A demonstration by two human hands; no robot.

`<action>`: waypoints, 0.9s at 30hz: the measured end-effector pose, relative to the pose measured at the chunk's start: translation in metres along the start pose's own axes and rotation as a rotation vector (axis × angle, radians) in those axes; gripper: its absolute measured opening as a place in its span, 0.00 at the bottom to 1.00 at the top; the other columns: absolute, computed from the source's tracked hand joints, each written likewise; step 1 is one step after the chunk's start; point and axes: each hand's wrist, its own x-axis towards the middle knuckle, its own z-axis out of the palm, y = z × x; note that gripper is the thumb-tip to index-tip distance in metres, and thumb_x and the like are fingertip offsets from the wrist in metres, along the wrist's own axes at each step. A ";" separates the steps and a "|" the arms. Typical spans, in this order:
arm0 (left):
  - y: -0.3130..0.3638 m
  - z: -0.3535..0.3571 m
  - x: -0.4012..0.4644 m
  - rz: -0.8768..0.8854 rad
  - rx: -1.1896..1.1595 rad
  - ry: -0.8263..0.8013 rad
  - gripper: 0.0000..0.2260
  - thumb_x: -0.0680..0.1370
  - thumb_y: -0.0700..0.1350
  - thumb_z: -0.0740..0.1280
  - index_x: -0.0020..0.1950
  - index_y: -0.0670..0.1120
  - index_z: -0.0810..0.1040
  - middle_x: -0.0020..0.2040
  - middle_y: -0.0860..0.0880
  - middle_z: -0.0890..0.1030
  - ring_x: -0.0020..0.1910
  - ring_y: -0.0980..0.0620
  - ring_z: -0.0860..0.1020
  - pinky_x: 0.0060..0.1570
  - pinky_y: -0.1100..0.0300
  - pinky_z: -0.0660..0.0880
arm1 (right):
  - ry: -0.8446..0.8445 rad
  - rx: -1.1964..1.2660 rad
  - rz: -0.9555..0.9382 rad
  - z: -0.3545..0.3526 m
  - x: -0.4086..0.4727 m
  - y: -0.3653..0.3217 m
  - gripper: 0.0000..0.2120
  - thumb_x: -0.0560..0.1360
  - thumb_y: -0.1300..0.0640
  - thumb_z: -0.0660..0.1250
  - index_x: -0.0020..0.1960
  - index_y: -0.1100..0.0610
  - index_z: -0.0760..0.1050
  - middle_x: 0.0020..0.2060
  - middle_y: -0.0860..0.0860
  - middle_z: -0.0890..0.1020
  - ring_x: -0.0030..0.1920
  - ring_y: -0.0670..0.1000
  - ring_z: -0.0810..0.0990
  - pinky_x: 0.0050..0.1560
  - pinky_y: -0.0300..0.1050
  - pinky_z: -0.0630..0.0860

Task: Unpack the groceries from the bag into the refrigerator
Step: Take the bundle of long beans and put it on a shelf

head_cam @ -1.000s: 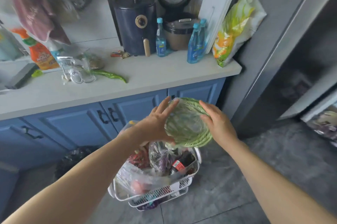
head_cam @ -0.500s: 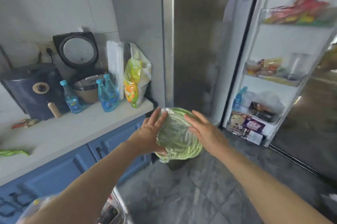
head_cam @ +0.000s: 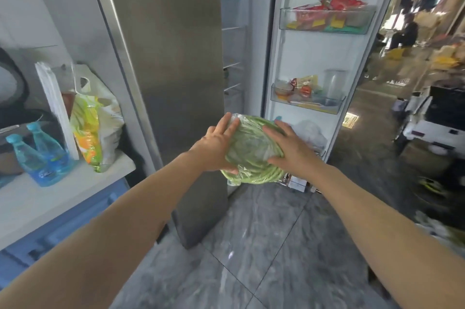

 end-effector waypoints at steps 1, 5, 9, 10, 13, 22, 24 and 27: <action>0.002 0.003 0.018 0.010 -0.007 -0.010 0.60 0.61 0.57 0.80 0.76 0.58 0.36 0.76 0.58 0.34 0.74 0.42 0.53 0.67 0.45 0.65 | 0.001 -0.005 0.005 -0.003 0.008 0.014 0.39 0.73 0.58 0.71 0.77 0.46 0.55 0.78 0.51 0.47 0.75 0.56 0.59 0.71 0.51 0.61; 0.006 0.010 0.092 0.040 -0.034 -0.041 0.60 0.60 0.57 0.80 0.76 0.59 0.36 0.76 0.58 0.35 0.76 0.41 0.50 0.69 0.44 0.62 | -0.006 -0.039 0.035 -0.020 0.051 0.065 0.36 0.75 0.60 0.68 0.77 0.48 0.56 0.77 0.54 0.49 0.75 0.57 0.58 0.70 0.50 0.61; 0.004 0.009 0.167 0.049 -0.045 -0.057 0.59 0.62 0.57 0.79 0.77 0.57 0.37 0.77 0.56 0.35 0.76 0.40 0.48 0.70 0.44 0.58 | -0.009 -0.057 0.068 -0.035 0.109 0.112 0.34 0.76 0.62 0.66 0.76 0.45 0.57 0.77 0.54 0.50 0.74 0.56 0.59 0.69 0.47 0.62; 0.003 0.008 0.185 0.054 -0.045 -0.057 0.59 0.62 0.57 0.79 0.77 0.56 0.38 0.77 0.55 0.36 0.76 0.40 0.48 0.71 0.44 0.58 | -0.013 -0.053 0.070 -0.038 0.124 0.123 0.34 0.76 0.63 0.66 0.76 0.45 0.57 0.77 0.53 0.49 0.74 0.56 0.59 0.68 0.46 0.62; 0.000 0.003 0.239 0.076 -0.047 -0.040 0.58 0.63 0.57 0.79 0.77 0.56 0.39 0.77 0.54 0.38 0.76 0.39 0.49 0.71 0.43 0.58 | 0.014 -0.041 0.059 -0.051 0.167 0.154 0.34 0.75 0.64 0.65 0.76 0.45 0.58 0.77 0.52 0.50 0.74 0.55 0.59 0.65 0.43 0.63; -0.009 -0.001 0.390 0.021 -0.057 -0.042 0.59 0.61 0.57 0.79 0.77 0.55 0.39 0.77 0.54 0.37 0.76 0.39 0.47 0.72 0.42 0.57 | -0.028 -0.078 0.042 -0.078 0.294 0.249 0.34 0.76 0.64 0.64 0.76 0.46 0.56 0.77 0.54 0.50 0.75 0.57 0.56 0.69 0.47 0.59; -0.012 0.001 0.423 -0.005 -0.088 -0.021 0.59 0.61 0.56 0.80 0.77 0.56 0.40 0.77 0.55 0.38 0.76 0.39 0.47 0.72 0.44 0.57 | -0.038 -0.099 0.025 -0.082 0.328 0.274 0.34 0.76 0.63 0.65 0.76 0.44 0.57 0.77 0.53 0.50 0.75 0.55 0.56 0.68 0.44 0.59; -0.016 0.000 0.467 -0.067 -0.106 0.028 0.58 0.61 0.55 0.80 0.77 0.56 0.41 0.77 0.56 0.39 0.76 0.40 0.49 0.71 0.45 0.58 | -0.057 -0.062 -0.040 -0.091 0.383 0.308 0.34 0.75 0.63 0.65 0.75 0.43 0.58 0.77 0.53 0.51 0.75 0.54 0.59 0.69 0.45 0.60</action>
